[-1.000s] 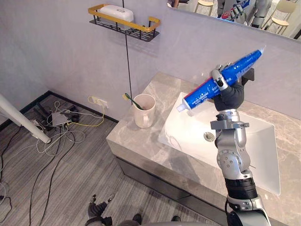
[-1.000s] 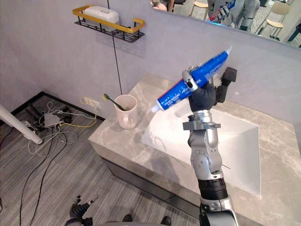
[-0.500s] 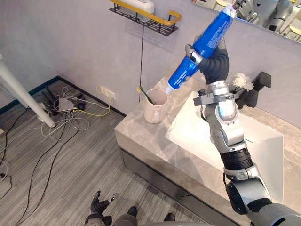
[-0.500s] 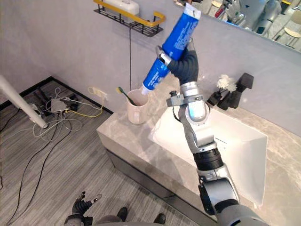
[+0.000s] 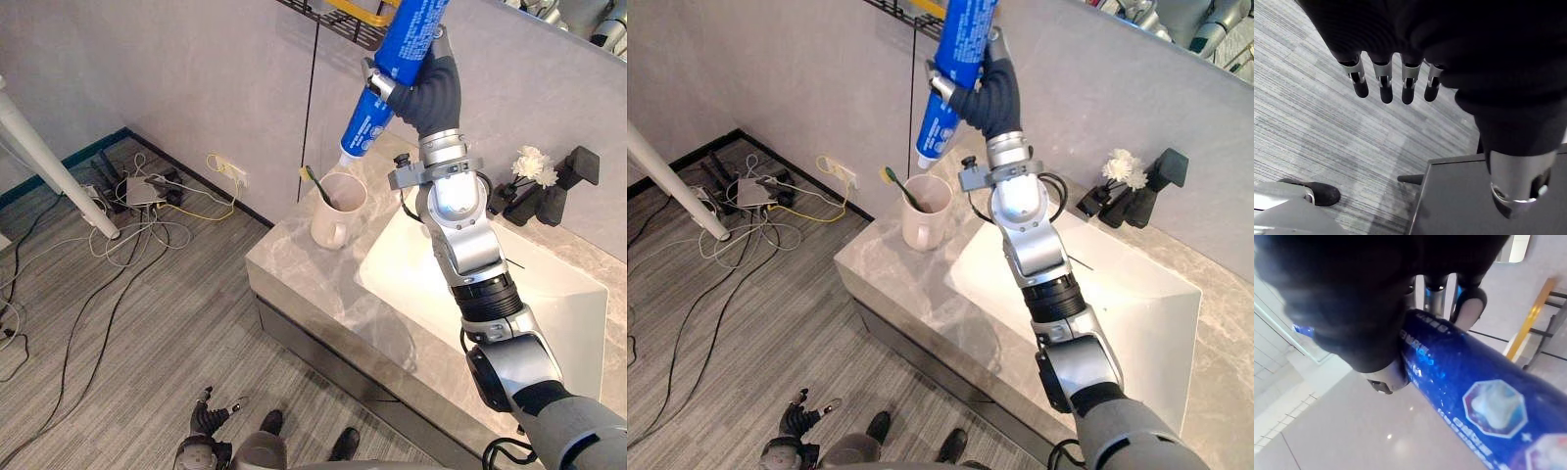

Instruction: Organize washtable

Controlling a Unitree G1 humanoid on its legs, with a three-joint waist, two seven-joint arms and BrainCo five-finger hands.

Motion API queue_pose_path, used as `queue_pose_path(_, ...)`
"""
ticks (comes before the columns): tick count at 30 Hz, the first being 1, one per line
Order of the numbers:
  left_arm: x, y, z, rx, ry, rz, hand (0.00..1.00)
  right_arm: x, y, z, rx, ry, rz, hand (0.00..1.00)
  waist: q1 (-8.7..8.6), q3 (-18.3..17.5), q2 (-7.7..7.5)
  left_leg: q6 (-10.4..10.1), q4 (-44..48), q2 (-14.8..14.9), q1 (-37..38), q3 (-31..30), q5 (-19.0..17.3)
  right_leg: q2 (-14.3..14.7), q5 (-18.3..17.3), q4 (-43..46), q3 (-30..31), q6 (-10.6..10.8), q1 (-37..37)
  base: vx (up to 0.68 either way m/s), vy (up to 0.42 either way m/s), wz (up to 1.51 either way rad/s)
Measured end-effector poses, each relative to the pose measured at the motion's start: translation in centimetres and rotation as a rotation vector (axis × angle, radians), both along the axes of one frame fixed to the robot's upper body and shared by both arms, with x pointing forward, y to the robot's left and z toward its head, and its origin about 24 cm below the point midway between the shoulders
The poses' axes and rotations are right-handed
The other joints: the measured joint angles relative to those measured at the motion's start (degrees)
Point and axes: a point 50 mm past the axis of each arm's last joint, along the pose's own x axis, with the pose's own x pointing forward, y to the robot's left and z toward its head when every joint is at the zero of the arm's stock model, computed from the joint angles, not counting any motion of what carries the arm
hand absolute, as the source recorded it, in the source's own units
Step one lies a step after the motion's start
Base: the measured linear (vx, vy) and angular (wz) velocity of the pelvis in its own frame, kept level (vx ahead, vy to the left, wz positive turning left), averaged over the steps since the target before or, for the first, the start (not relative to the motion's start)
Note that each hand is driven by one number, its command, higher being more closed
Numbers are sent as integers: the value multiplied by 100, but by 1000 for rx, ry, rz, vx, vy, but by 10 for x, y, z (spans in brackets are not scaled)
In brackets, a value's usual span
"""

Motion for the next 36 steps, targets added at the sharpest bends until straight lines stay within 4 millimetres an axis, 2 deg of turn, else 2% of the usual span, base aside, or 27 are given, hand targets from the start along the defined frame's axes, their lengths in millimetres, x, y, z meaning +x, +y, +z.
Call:
queue_pose_path(6,3,0,1,6,-6,-15,0,6,3,-9,-53,39,-31,100,12,73,-16,-1,3,0,-81,-2,0,2,0,1,0,0,-88,0,0,0)
queue_pose_path(12,8,-1,3,13,-13,-45,0,7,3,-10,-55,43,-32,100,12,136,-18,-1,4,1,-85,-4,-1,3,0,1,-1,0,-93,0,0,0)
queue_pose_path(14,13,-1,4,21,-23,-60,0,14,2,-19,-76,92,-54,100,23,236,-46,-2,5,2,-98,-1,-1,3,0,1,4,0,-104,-10,47,0)
queue_pose_path(30,16,-2,5,23,-27,-71,0,11,18,-25,-129,96,-19,100,34,255,-39,-2,6,4,-146,1,-2,5,0,1,5,0,-149,0,3,0)
queue_pose_path(36,16,-2,5,26,-26,-73,0,10,22,-42,-156,141,1,100,22,255,-39,-2,6,4,-132,9,-2,3,0,2,12,0,-140,0,0,0)
